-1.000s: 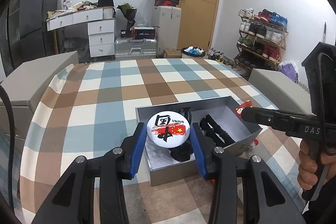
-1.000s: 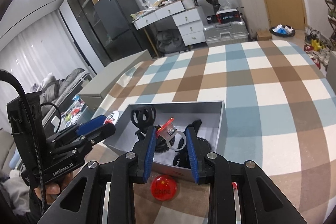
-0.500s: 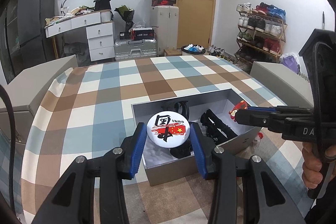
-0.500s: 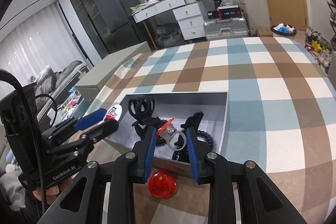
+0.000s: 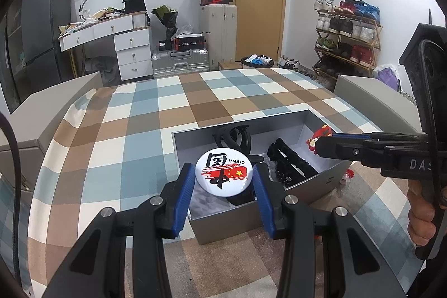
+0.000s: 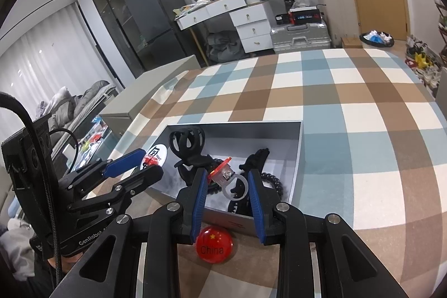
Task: Organize jewelry
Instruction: 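Carry the badge and ring over the grey box with both tools, then open both tools to release the badge and ring into the box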
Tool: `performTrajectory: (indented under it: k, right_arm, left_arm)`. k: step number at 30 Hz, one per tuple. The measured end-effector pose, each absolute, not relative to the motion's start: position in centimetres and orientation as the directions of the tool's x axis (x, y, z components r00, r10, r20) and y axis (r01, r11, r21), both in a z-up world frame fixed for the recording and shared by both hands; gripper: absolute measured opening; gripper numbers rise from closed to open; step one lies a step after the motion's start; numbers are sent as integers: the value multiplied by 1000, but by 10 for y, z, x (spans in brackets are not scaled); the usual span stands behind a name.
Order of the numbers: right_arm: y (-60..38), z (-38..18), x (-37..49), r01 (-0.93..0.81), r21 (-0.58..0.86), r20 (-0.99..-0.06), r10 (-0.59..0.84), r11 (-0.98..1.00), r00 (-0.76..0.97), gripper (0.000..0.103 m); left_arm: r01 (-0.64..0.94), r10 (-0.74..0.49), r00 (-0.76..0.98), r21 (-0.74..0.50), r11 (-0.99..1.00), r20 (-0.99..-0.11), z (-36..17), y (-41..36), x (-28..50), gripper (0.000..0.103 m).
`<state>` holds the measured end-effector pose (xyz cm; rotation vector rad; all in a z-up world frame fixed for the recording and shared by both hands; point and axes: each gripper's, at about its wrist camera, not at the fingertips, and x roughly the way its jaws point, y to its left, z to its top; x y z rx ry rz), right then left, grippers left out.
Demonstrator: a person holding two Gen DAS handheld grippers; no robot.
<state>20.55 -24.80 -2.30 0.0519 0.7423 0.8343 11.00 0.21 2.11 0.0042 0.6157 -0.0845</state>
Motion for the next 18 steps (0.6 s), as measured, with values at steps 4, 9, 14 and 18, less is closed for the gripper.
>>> performTrajectory:
  k: [4,9,14,18]
  right_arm:
    - [-248,-23,205,-654,321,-578,688,685,439,29]
    - [-247,-23,205,-654,321,-578,688,685,438,29]
    - [-247,-23,205,-654,320,-579,688,686,438,29]
    - [-247,-23,205,-652,321,-579,687,687,439,30]
  left_arm:
    - [79,-78,812,-23,997,-578,21,2,110,37]
    - [79,-77,813,-22,997,-578,21,3,110,37]
    - [78,-77,812,-24,997,-578,21,3,110,37]
    - [78,-77,812,-24,997,-579,21,3,110,37]
